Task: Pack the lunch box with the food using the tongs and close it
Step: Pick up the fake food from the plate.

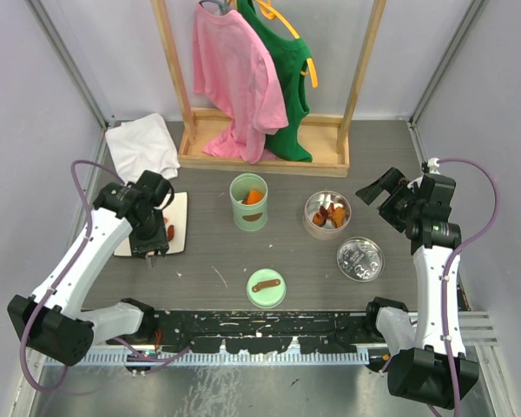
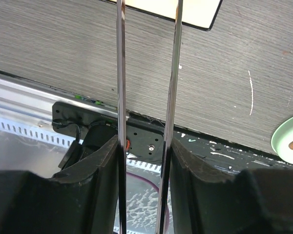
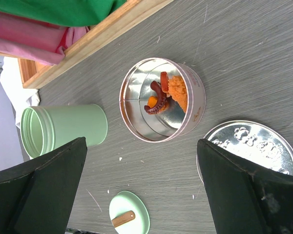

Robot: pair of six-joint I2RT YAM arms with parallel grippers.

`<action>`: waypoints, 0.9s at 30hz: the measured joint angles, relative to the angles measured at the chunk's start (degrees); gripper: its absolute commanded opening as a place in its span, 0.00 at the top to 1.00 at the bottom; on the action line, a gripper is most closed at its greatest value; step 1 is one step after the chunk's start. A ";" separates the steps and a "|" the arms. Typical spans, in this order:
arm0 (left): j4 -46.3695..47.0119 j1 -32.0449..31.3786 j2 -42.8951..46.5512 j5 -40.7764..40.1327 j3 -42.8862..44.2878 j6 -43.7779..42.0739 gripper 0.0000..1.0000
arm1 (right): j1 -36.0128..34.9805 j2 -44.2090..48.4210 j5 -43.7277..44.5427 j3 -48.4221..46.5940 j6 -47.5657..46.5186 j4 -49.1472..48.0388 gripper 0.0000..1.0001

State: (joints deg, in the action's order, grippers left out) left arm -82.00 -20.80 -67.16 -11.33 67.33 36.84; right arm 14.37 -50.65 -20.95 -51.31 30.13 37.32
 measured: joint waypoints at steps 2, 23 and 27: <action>-0.33 0.13 0.31 -0.85 0.20 0.09 0.58 | 0.00 0.00 -0.07 0.00 0.00 0.00 0.00; -3.63 0.24 0.92 -3.45 -0.44 1.42 0.53 | 0.00 -0.02 -0.55 0.00 0.02 -0.07 0.00; -3.56 0.24 0.90 -3.08 -2.64 1.27 0.55 | 0.00 -0.02 -0.76 0.00 0.02 -0.28 0.00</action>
State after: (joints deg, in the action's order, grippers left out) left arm -85.56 -20.56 -66.26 -14.41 64.69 38.11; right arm 14.37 -50.68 -21.71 -51.31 30.15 37.04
